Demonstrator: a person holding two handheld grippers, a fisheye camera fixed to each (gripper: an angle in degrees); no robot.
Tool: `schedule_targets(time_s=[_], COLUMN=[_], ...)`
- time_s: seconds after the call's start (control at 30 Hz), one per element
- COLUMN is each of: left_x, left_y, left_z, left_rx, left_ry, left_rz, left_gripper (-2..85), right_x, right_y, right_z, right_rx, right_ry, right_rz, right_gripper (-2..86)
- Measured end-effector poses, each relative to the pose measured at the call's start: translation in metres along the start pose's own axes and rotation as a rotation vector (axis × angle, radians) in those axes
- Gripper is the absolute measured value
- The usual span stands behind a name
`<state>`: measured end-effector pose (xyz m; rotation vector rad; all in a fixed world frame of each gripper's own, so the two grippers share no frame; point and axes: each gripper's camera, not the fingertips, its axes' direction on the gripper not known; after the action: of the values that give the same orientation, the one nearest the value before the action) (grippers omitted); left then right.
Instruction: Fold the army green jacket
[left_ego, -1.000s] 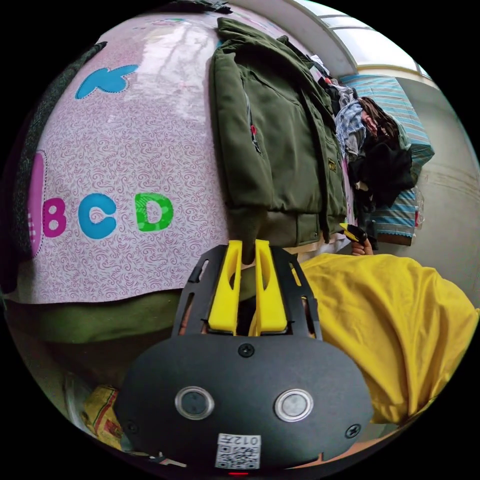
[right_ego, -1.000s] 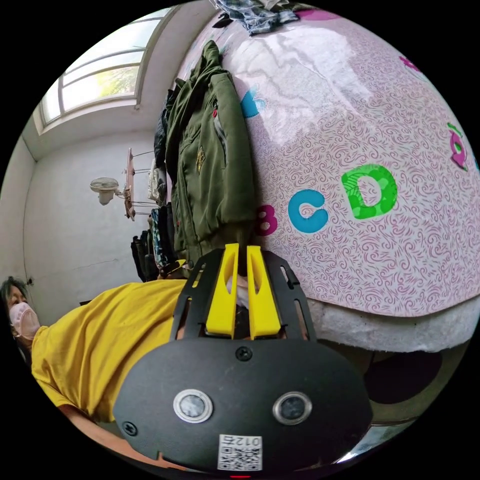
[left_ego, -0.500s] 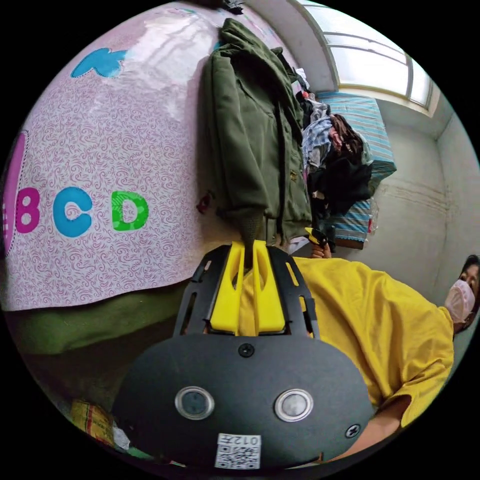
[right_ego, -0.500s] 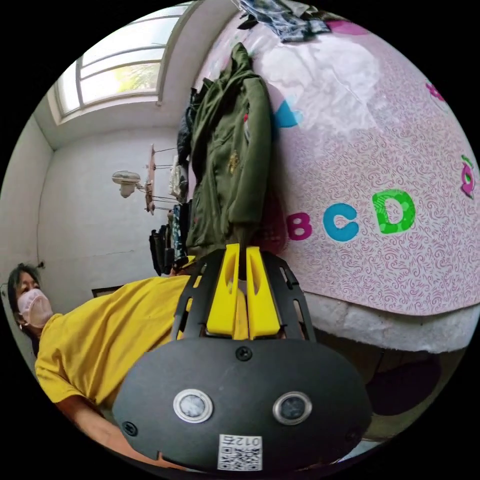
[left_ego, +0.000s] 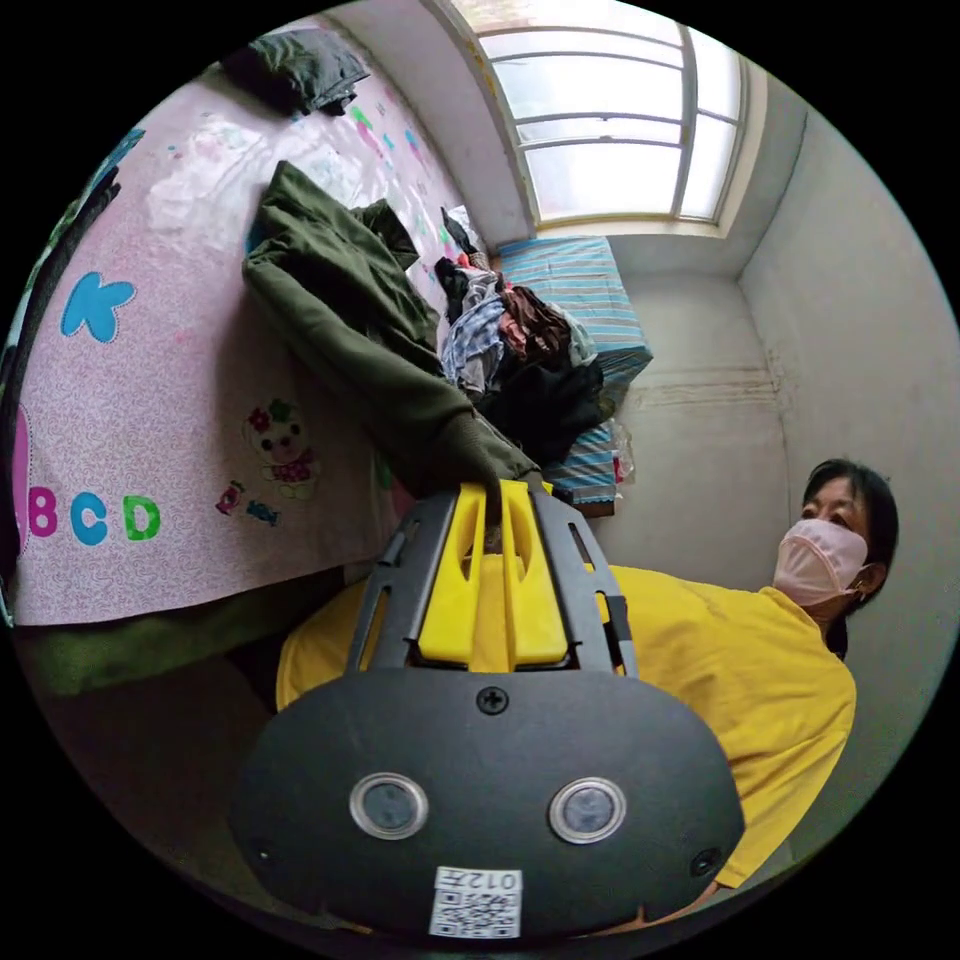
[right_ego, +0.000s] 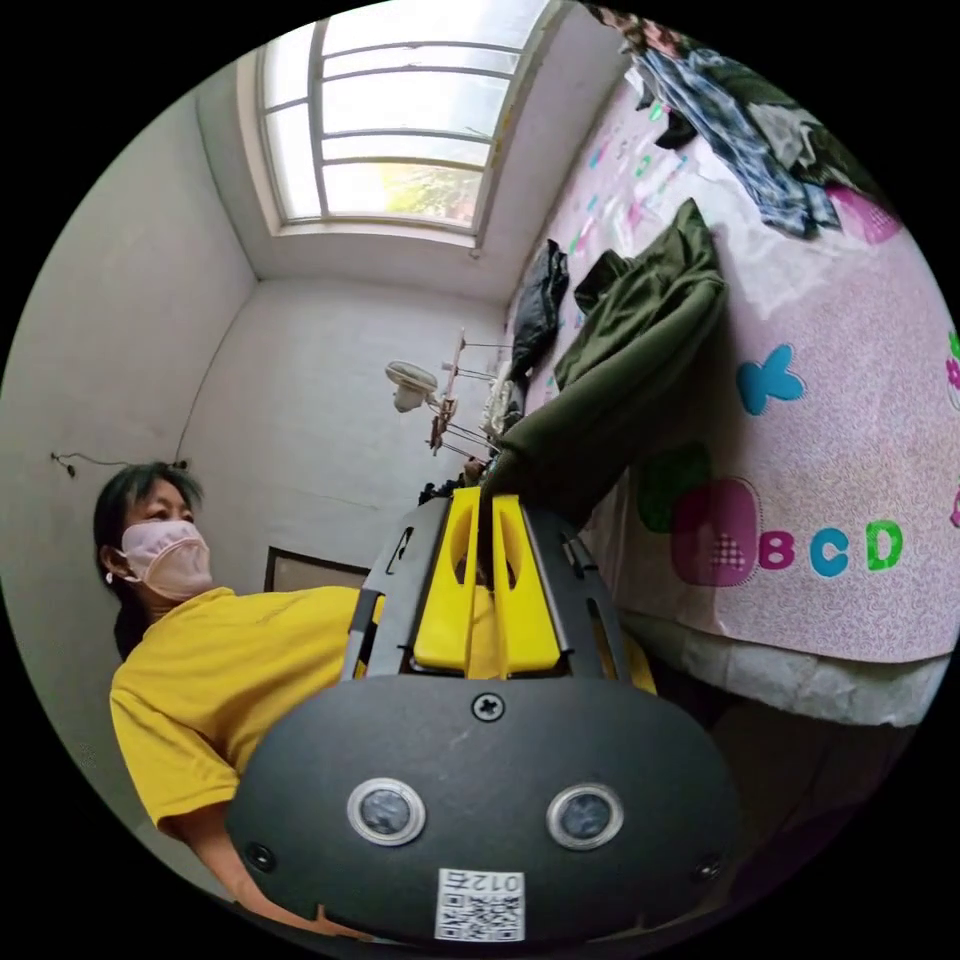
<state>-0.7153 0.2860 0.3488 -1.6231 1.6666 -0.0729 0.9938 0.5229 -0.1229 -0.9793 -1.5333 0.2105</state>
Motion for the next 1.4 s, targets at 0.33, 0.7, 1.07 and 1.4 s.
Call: schedule_targets(time_s=[0.33, 0.7, 1.07, 1.4], left_x=[0.055, 0.078, 0.011, -0.120], left_y=[-0.014, -0.152, -0.375, -0.446], left_z=[-0.052, -0.048, -0.009, 0.056], left_rx=[0.314, 0.318, 0.272, 0.257], left_ry=[0.204, 0.160, -0.012, 0.067], left_rz=[0.015, 0.077, -0.098, -0.416], left_gripper=[2.6, 3.1, 3.7, 5.0], right_x=[-0.041, -0.051, 0.034, 0.126], right_y=[-0.013, -0.164, -0.397, -0.456], right_z=[-0.044, -0.021, 0.054, 0.110], right_rx=[0.196, 0.188, 0.116, 0.088], right_ry=[-0.154, -0.096, 0.181, 0.303], right_rz=[-0.073, -0.111, 0.062, 0.390], right_gripper=[1.2, 1.1, 1.3, 4.1])
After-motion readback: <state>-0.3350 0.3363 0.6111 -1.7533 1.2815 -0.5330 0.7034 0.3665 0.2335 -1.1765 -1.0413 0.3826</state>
